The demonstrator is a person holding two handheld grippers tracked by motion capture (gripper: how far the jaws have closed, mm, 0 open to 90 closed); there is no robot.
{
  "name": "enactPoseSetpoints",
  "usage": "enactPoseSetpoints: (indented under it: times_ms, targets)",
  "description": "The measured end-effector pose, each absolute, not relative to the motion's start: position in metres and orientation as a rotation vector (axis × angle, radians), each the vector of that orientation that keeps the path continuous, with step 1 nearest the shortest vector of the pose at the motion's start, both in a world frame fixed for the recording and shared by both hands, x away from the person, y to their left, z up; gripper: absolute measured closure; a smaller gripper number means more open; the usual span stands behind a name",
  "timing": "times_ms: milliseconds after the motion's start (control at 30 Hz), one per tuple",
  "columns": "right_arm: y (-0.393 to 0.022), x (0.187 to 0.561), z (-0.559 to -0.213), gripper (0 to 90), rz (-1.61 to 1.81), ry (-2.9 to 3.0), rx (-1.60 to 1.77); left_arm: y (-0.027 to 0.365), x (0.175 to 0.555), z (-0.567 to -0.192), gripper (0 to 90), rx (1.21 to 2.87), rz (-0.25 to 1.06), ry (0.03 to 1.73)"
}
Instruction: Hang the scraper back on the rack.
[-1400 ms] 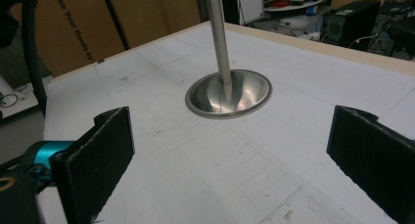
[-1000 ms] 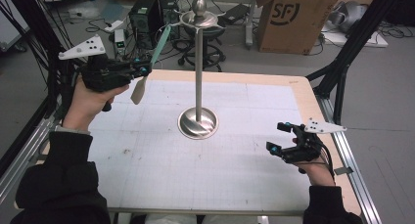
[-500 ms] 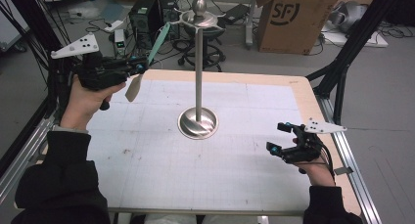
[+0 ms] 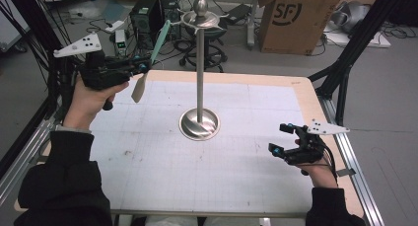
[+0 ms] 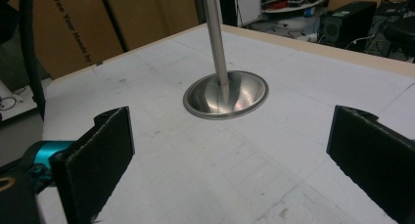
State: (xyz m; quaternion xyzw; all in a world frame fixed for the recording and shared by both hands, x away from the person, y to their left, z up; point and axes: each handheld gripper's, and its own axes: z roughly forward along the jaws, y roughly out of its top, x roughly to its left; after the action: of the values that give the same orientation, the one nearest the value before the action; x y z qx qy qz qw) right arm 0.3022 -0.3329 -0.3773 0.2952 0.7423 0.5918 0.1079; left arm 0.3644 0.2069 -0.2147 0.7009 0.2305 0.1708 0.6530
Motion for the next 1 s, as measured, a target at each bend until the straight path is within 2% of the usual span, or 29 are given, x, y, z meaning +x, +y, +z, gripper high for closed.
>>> enactPoseSetpoints:
  times_ms: [500, 1000]
  targets:
    - [-0.334, 0.302, -0.377, 2.6, 1.746, 2.179, 0.876, 0.198, 0.370, -0.222, 79.7, 1.592, 0.355, 0.525]
    - [-0.335, 0.302, -0.377, 2.6, 1.746, 2.179, 0.875, 0.174, 0.380, -0.230, 79.6, 1.603, 0.334, 0.553]
